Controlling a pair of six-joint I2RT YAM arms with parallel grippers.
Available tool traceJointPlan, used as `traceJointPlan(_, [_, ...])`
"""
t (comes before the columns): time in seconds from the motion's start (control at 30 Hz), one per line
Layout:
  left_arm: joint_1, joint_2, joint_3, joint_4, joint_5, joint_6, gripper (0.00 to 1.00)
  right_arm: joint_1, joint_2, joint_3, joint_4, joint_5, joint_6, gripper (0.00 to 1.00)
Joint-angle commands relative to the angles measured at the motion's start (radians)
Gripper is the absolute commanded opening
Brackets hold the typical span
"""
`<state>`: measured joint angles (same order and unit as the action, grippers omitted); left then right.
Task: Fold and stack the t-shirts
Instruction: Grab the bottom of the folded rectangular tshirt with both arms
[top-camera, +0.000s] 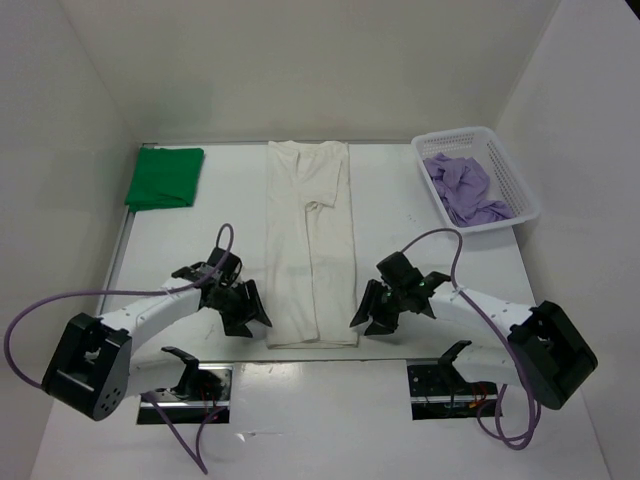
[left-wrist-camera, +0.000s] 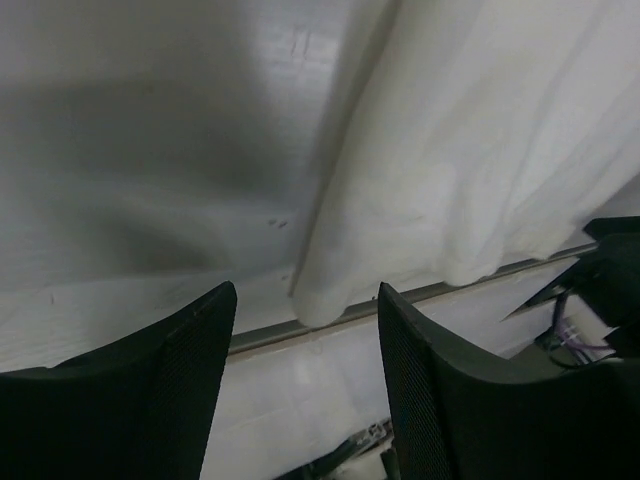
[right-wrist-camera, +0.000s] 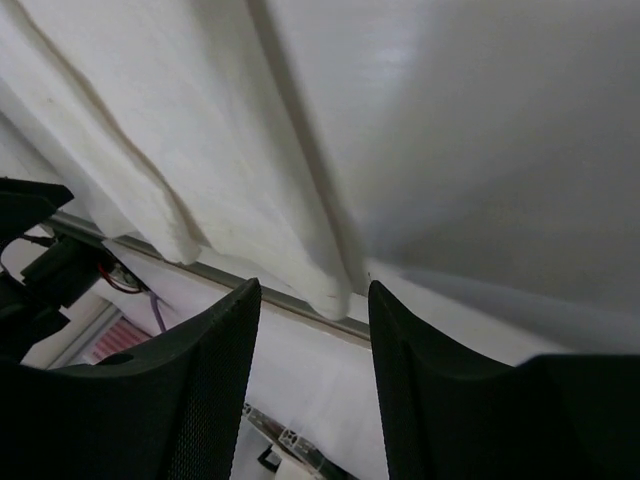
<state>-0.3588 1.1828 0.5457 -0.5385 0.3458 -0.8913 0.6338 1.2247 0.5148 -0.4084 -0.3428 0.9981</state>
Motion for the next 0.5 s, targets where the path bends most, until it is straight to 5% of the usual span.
traceJointPlan(0.0, [-0.046, 0.026, -0.033, -0.038, 0.039, -0.049, 0.66, 0.021, -0.048, -0.051, -0.018, 0.008, 0.066, 0.52])
traceJointPlan(0.27, [-0.097, 0.098, -0.052, 0.000, 0.061, -0.049, 0.57, 0.079, -0.007, -0.094, 0.060, -0.025, 0.108, 0.47])
traceJointPlan(0.47, [-0.097, 0.120, -0.043, 0.029, 0.093, -0.029, 0.37, 0.116, 0.102, -0.030, 0.120, -0.016, 0.089, 0.30])
